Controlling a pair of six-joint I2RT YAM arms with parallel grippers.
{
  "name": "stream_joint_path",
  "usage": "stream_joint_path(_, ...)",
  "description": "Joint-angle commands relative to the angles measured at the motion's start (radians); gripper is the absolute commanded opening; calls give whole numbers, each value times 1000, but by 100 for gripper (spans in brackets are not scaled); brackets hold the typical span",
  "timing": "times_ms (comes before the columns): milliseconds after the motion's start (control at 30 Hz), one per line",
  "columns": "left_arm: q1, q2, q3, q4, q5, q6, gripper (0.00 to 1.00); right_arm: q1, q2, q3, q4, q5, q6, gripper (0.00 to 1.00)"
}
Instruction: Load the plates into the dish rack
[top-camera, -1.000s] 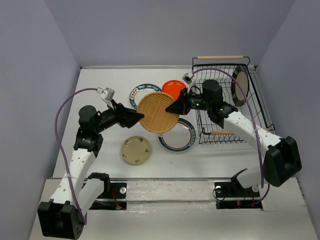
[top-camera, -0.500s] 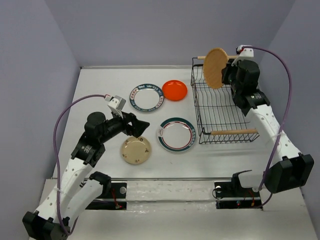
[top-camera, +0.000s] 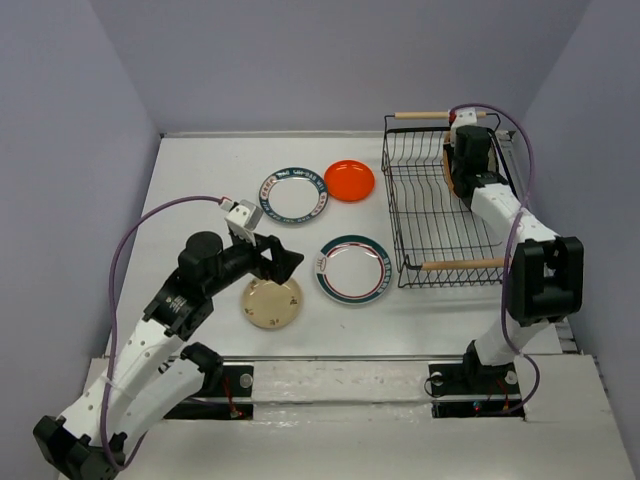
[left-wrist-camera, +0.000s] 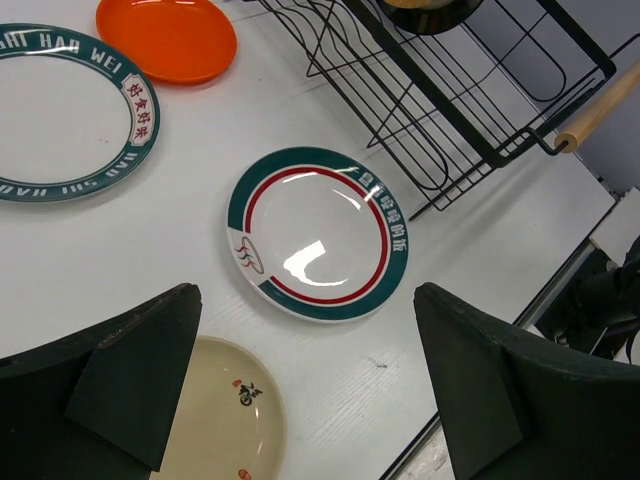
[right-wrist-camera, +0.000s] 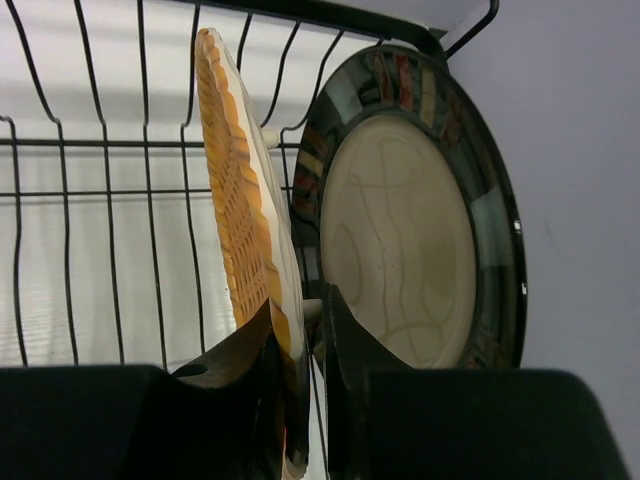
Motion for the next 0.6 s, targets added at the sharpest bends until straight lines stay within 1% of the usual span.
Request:
stream_joint_path(0, -18, 4, 37, 16, -31, 22, 99, -18, 6, 89, 113, 45, -61, 7)
stream_joint_path(133, -25, 18, 39, 12, -44, 23, 99, -41, 64, 99, 113, 39, -53, 7)
stream_joint_path(200, -28, 29, 42, 9, -55, 25, 99, -69, 72, 98, 113, 7, -18, 7)
stream_joint_path(367, -27, 50, 45, 9, -66, 27, 99, -78, 100, 84, 114, -21, 22, 7)
stream_joint_path(567, -28, 69, 48, 9, -70, 27, 99, -100, 94, 58, 128, -81, 75, 7)
